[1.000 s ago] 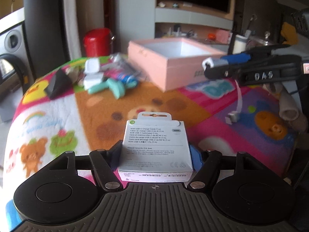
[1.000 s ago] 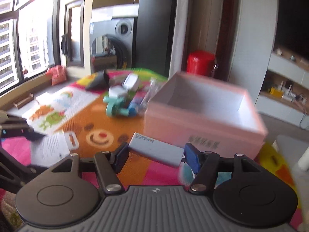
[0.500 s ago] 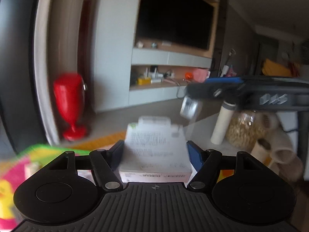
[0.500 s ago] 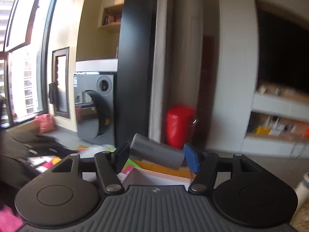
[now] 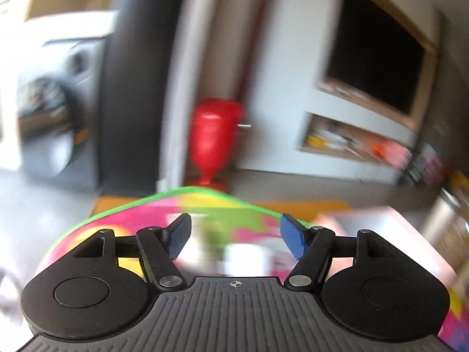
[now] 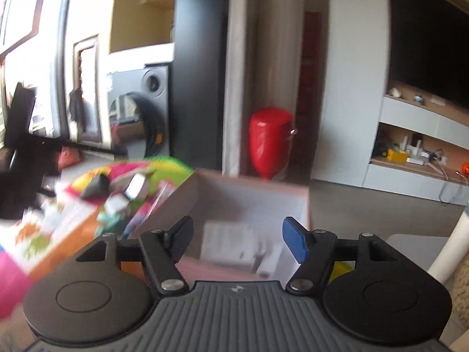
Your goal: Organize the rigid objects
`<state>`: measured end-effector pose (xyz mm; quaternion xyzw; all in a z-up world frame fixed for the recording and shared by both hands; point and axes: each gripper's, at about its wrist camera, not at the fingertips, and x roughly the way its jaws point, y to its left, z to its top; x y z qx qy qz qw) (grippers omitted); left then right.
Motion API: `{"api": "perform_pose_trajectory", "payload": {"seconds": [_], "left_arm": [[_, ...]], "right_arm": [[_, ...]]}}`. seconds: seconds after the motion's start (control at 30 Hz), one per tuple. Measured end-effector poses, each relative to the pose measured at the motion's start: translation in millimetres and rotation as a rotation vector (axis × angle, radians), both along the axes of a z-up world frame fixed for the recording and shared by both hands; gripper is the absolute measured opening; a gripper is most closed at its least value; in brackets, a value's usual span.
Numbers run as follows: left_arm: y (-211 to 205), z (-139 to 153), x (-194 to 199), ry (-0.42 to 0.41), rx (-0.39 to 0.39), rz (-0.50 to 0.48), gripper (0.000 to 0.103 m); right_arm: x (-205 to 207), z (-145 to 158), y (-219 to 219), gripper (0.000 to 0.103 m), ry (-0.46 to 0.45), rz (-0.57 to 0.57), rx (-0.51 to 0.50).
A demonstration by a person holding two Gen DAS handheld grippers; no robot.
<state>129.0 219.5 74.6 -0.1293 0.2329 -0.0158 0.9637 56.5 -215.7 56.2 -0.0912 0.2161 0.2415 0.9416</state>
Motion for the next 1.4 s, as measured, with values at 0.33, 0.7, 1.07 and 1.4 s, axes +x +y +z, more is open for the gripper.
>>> {"api": "perform_pose_trajectory", "payload": {"seconds": [0.33, 0.7, 1.07, 1.4], "left_arm": [[45.7, -66.5, 23.6, 0.144, -0.257, -0.012, 0.071], [-21.1, -75.5, -52.6, 0.126, -0.098, -0.119, 0.071], [5.9, -75.7, -57.4, 0.040, -0.215, 0.001, 0.068], [45.5, -75.6, -74.4, 0.070, -0.357, 0.081, 0.054]], "right_arm": [[-20.6, -15.0, 49.2, 0.068, 0.074, 0.141, -0.030], [41.7, 24.5, 162.2, 0.068, 0.148, 0.267, -0.041], [189.7, -16.5, 334.4, 0.068, 0.446, 0.106, -0.134], [216.6, -53.3, 337.0, 0.043, 0.564, 0.114, -0.193]]}}
